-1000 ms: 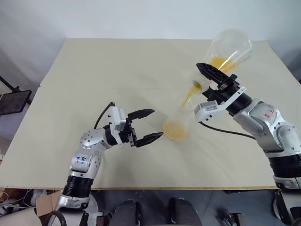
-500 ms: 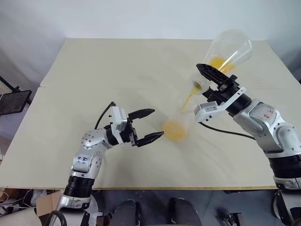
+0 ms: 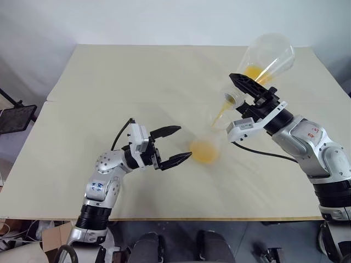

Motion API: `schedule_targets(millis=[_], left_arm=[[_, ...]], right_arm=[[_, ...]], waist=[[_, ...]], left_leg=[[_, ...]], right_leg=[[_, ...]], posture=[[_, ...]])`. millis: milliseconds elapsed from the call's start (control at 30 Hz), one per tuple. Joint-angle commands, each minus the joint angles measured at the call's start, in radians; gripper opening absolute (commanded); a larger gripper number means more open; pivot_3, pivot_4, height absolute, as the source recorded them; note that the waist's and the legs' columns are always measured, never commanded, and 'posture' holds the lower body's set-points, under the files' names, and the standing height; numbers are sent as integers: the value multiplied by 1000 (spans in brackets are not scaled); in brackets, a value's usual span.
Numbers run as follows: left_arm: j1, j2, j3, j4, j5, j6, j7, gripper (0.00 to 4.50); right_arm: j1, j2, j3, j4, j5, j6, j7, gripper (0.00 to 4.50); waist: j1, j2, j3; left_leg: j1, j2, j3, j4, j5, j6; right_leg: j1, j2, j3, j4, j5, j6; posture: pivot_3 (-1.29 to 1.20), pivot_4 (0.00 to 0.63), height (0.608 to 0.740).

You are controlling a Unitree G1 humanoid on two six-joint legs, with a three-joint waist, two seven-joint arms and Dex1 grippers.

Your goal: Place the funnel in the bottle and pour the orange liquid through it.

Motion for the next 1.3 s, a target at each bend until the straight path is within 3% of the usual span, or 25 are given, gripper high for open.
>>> schedule_targets(millis=[33,1300], left_arm=[[-4,-6,-4,-8,4,-22,4,4500],[-18,-28,-16,26,13,-69,18,4500]], right_arm=[[-23,-23,-26,-33,6,-8,-24,2459],[-26,-44,-24,-33,-38,-24,-67,2459]], waist=[[0,0,0],[0,0,0]], left_leg=[[0,0,0,0,0,0],[0,0,0,0,0,0]], right_leg=[[0,0,0,0,0,0],[0,0,0,0,0,0]], posture=[[0,150,740],[0,150,740]])
